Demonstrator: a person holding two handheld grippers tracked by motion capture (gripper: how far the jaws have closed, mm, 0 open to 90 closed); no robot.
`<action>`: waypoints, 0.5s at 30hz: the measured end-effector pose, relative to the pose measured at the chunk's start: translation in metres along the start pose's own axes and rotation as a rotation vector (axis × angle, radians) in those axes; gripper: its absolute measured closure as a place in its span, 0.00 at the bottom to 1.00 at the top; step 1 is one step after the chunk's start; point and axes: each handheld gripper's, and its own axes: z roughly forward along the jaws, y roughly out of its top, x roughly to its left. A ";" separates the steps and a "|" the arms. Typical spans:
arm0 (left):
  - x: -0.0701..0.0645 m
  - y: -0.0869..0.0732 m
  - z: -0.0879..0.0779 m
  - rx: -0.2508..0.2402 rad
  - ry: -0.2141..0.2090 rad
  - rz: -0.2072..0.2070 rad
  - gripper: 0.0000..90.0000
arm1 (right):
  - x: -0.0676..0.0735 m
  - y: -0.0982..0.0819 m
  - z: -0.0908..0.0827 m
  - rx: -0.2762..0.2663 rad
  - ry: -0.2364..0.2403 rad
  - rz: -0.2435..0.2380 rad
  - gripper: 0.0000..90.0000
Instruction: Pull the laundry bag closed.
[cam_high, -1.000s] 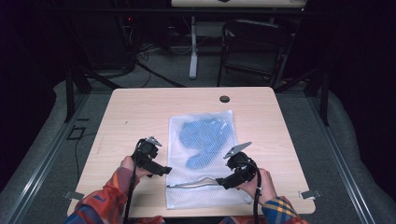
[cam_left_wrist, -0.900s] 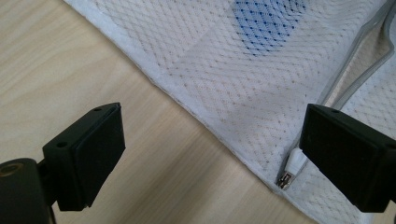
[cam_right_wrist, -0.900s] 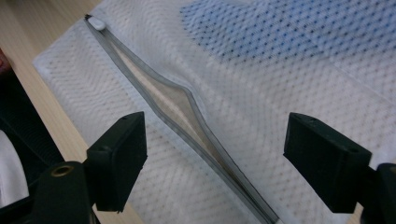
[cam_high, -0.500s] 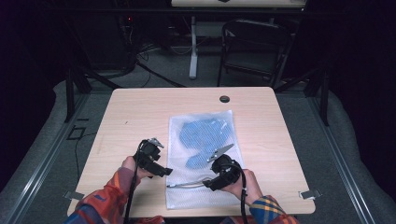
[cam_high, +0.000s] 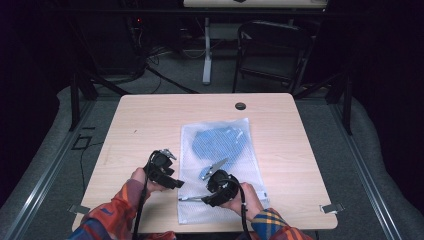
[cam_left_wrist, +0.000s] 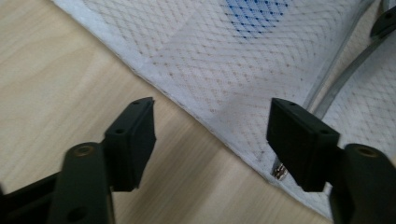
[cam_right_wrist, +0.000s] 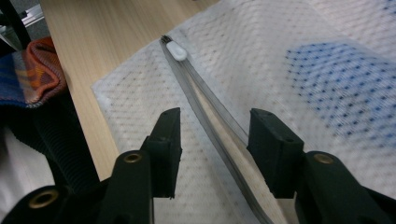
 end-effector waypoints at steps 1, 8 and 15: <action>-0.001 0.000 0.001 0.010 -0.004 0.000 0.41 | 0.001 0.001 0.003 0.004 0.004 -0.007 0.65; -0.002 -0.001 0.005 0.040 -0.035 0.004 0.56 | 0.009 0.011 0.018 0.014 0.030 -0.029 0.73; -0.001 -0.002 0.008 0.061 -0.060 0.007 0.65 | 0.013 0.019 0.027 0.009 0.048 -0.038 0.75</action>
